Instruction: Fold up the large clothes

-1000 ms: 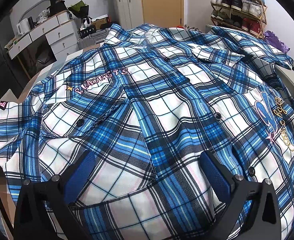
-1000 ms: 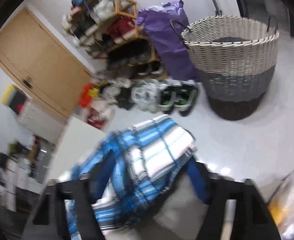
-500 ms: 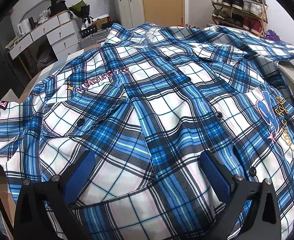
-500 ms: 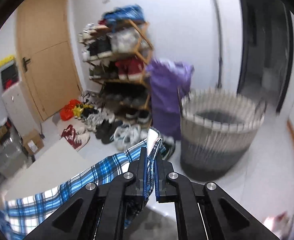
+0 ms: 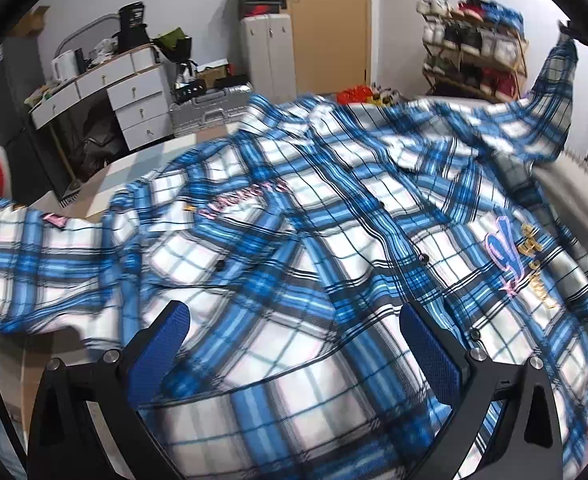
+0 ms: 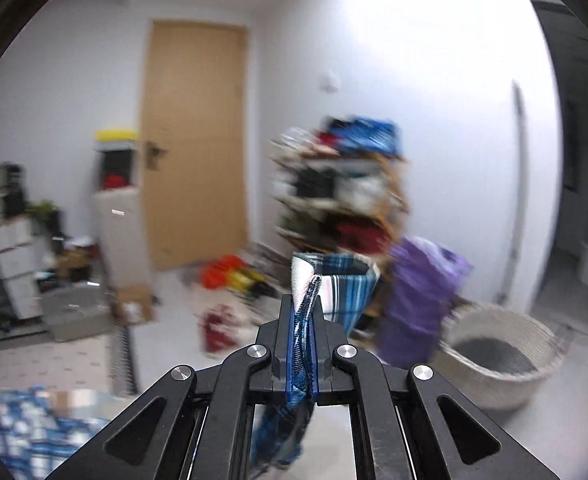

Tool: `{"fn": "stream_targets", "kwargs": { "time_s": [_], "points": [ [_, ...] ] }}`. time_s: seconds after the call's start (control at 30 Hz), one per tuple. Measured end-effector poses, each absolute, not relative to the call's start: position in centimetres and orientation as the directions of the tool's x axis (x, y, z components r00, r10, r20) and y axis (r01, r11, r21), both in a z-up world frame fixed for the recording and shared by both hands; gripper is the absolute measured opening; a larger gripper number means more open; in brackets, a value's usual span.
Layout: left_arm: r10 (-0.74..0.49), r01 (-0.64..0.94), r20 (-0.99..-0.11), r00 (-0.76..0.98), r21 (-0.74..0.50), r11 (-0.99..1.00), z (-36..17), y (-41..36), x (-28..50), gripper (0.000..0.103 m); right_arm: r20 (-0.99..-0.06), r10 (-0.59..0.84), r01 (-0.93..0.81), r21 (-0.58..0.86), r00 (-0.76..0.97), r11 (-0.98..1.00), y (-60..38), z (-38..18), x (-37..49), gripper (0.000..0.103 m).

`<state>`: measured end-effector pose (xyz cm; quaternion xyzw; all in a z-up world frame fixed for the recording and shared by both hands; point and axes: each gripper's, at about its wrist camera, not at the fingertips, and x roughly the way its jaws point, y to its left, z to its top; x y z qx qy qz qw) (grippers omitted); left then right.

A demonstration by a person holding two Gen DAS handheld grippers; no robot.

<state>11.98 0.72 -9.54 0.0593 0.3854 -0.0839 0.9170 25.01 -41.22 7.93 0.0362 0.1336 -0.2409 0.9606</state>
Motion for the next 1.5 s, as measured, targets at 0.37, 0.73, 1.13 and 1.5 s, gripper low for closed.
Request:
{"fn": "stream_targets", "kwargs": {
  "time_s": [0.37, 0.73, 1.13, 1.5],
  "points": [
    [-0.005, 0.006, -0.681, 0.732, -0.001, 1.000, -7.4, 9.2, 8.2, 0.102, -0.221, 0.049, -0.053, -0.010, 0.974, 0.999, -16.2, 9.1, 28.3, 0.005],
    [0.032, -0.132, -0.683, 0.730, -0.095, 0.987, -8.6, 15.2, 6.4, 0.102, -0.570, 0.530, -0.387, 0.362, 0.628, 0.848, 5.8, -11.6, 33.7, 0.005],
    [0.004, -0.126, -0.688, 0.726, -0.126, 0.984, -9.8, 16.0, 6.2, 0.102, -0.694, 0.585, -0.420, 0.423, 0.419, 0.803, 12.2, -21.1, 32.0, 0.016],
    [0.038, -0.128, -0.667, 0.744, -0.086, 0.988, -8.7, 15.8, 5.1, 0.102, -0.539, 0.774, -0.415, 0.653, 0.331, 0.633, 4.9, -16.3, 30.2, 0.093]
  ]
}}
